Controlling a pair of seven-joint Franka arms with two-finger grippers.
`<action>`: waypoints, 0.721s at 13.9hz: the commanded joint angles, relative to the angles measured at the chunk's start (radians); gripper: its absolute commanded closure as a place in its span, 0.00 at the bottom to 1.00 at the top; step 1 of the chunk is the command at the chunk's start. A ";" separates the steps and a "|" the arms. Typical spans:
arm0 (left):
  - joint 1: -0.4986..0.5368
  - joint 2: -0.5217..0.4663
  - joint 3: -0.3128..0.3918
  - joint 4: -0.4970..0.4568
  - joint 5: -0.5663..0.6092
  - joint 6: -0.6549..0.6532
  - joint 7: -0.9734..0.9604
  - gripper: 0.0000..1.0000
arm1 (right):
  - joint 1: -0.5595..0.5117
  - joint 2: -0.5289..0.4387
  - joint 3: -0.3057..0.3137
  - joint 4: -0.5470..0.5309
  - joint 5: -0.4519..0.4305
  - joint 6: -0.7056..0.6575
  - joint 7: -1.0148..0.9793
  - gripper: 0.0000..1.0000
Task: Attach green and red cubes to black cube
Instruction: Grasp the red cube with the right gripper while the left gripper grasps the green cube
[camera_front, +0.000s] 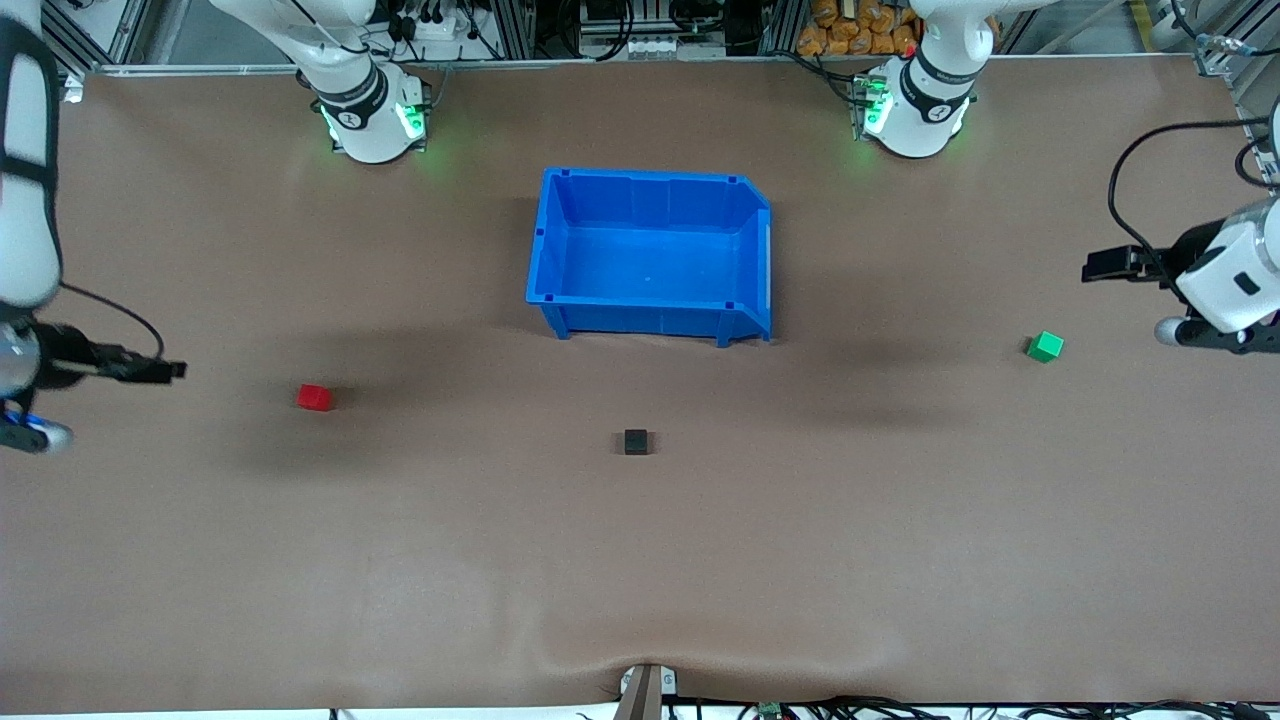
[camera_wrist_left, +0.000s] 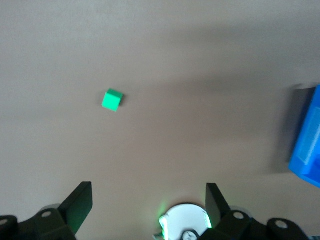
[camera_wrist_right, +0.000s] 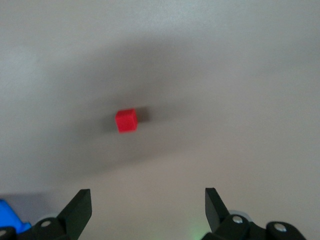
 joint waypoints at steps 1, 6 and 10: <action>0.059 -0.025 -0.009 -0.116 0.018 0.124 0.102 0.00 | -0.050 0.087 0.017 0.037 0.043 0.040 -0.008 0.00; 0.187 -0.019 -0.011 -0.399 0.018 0.559 0.306 0.00 | 0.037 0.165 0.020 0.011 0.065 0.079 0.212 0.00; 0.228 0.009 -0.008 -0.652 0.018 0.964 0.395 0.00 | 0.132 0.199 0.020 -0.045 0.057 0.159 0.182 0.00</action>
